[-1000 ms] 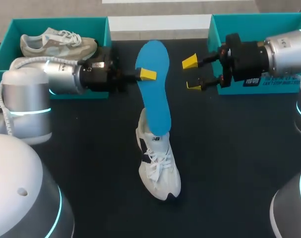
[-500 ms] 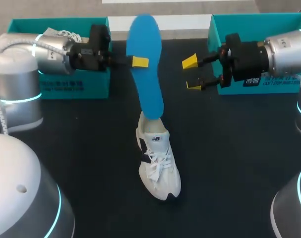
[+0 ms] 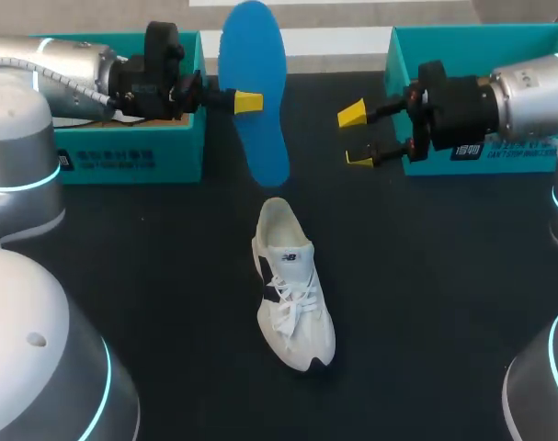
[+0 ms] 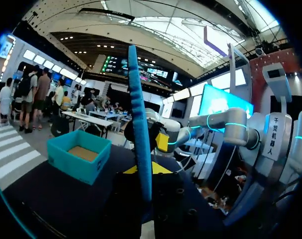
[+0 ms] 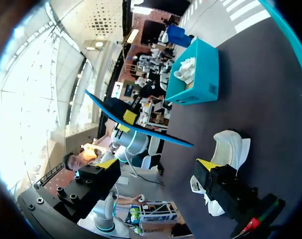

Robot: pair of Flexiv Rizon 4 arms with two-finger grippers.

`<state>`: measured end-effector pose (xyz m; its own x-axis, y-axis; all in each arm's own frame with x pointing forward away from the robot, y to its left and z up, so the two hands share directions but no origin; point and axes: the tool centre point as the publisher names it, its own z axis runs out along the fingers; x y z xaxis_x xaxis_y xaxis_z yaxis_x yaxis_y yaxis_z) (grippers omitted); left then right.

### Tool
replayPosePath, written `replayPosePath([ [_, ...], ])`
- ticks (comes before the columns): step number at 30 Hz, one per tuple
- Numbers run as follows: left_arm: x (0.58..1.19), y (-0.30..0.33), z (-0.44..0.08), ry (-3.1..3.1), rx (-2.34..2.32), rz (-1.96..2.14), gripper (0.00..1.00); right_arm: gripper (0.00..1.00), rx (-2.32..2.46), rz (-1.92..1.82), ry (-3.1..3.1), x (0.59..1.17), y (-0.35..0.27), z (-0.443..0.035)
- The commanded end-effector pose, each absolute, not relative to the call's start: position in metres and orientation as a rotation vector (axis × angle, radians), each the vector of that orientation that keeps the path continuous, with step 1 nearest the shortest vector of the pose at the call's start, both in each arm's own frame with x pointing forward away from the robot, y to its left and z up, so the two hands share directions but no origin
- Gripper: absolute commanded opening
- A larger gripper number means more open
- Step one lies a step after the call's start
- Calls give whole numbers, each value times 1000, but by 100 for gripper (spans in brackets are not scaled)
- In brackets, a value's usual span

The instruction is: Take the shoe out of the shoebox, open the shoe tongue, remove and reinsert the insole, then place the shoe into the shoebox

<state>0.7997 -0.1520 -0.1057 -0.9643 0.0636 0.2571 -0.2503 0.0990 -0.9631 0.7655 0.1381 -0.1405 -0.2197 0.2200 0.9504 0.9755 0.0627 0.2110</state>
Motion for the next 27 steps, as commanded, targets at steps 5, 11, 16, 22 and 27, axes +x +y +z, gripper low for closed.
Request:
replayPosePath([
  [5, 791, -152, -103, -2422, 19, 2129, 0, 100, -1235, -1223, -1560, 767, 140, -142],
  [11, 795, -147, -112, -2379, -196, 2308, 0, 100, -1235, -1223, -1560, 767, 140, -142],
  [16, 794, -145, -117, -2378, -603, 2434, 0, 100, -1235, -1223, -1560, 767, 140, -142],
  [22, 783, -146, -118, -2364, -952, 2503, 0, 100, -1235, -1223, -1560, 767, 140, -142],
  [27, 779, -146, -122, -2444, -1147, 2549, 0, 100, -1235, -1223, -1560, 767, 140, -142],
])
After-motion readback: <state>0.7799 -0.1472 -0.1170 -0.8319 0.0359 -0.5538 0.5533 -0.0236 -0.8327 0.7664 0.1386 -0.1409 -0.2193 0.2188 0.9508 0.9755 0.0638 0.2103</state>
